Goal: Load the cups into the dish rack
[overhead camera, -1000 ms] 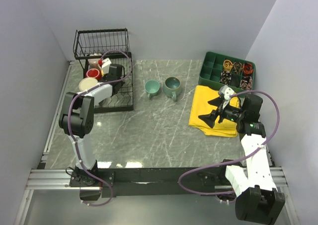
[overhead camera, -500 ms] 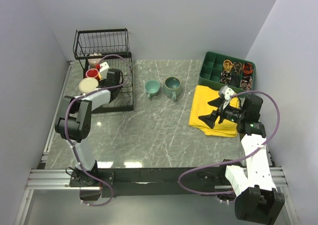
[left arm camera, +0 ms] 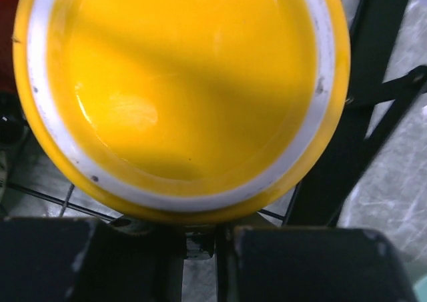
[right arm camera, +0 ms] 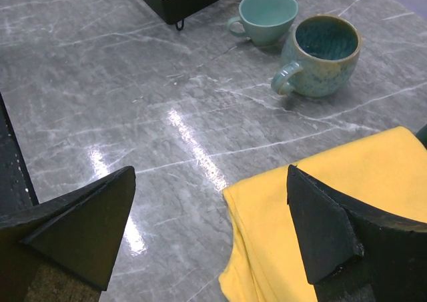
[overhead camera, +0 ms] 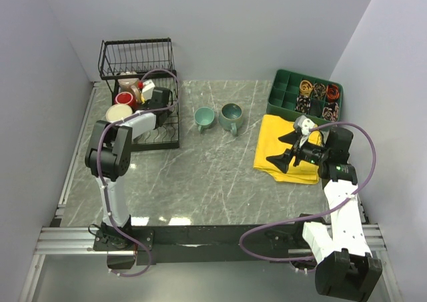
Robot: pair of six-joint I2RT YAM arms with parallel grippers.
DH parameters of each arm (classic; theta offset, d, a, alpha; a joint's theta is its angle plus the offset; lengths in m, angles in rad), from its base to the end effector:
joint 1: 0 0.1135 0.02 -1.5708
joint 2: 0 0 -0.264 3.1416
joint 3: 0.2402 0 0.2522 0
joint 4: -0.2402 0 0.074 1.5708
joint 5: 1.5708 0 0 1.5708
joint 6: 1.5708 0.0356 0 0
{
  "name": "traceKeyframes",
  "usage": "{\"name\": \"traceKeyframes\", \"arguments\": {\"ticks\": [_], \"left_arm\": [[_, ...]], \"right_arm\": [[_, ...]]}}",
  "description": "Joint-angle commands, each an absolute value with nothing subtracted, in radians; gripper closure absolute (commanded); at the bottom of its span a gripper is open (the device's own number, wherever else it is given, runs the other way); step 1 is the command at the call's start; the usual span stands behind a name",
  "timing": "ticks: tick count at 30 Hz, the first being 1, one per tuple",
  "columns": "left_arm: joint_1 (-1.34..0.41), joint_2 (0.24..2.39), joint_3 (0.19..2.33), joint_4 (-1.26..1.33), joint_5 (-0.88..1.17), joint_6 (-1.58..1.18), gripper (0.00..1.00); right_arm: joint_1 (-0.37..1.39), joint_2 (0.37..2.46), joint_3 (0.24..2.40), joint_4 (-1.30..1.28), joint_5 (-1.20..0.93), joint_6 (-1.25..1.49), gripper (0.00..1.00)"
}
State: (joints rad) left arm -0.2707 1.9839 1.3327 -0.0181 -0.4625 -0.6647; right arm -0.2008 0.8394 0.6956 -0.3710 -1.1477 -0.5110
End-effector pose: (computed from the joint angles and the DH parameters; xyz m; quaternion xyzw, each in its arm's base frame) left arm 0.4284 -0.1024 0.1889 -0.2694 0.8397 -0.0070 0.4715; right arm 0.1749 -0.0025 0.2906 -0.3823 0.6745 0.2921 0.5600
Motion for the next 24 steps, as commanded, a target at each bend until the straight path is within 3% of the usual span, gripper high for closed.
{"name": "traceKeyframes", "arguments": {"ticks": [1, 8, 11, 15, 24], "left_arm": [[-0.276, 2.006, 1.402, 0.003, -0.471, -0.701, 0.99], [-0.281, 2.031, 1.43, -0.048, -0.46, -0.695, 0.94], [-0.281, 2.039, 1.44, -0.055, -0.46, -0.692, 0.8], [-0.281, 2.034, 1.443, -0.063, -0.46, -0.678, 0.56], [-0.281, 1.942, 1.367, -0.035, -0.413, -0.591, 0.43]], "right_arm": [[-0.207, 0.831, 0.735, -0.373, -1.166, -0.529, 0.0], [-0.209, 0.834, 0.738, -0.38, -1.172, -0.537, 0.0], [-0.209, 0.835, 0.738, -0.383, -1.172, -0.54, 0.0], [-0.21, 0.839, 0.739, -0.385, -1.172, -0.543, 0.0], [-0.209, 0.839, 0.744, -0.396, -1.172, -0.551, 0.0]]}}
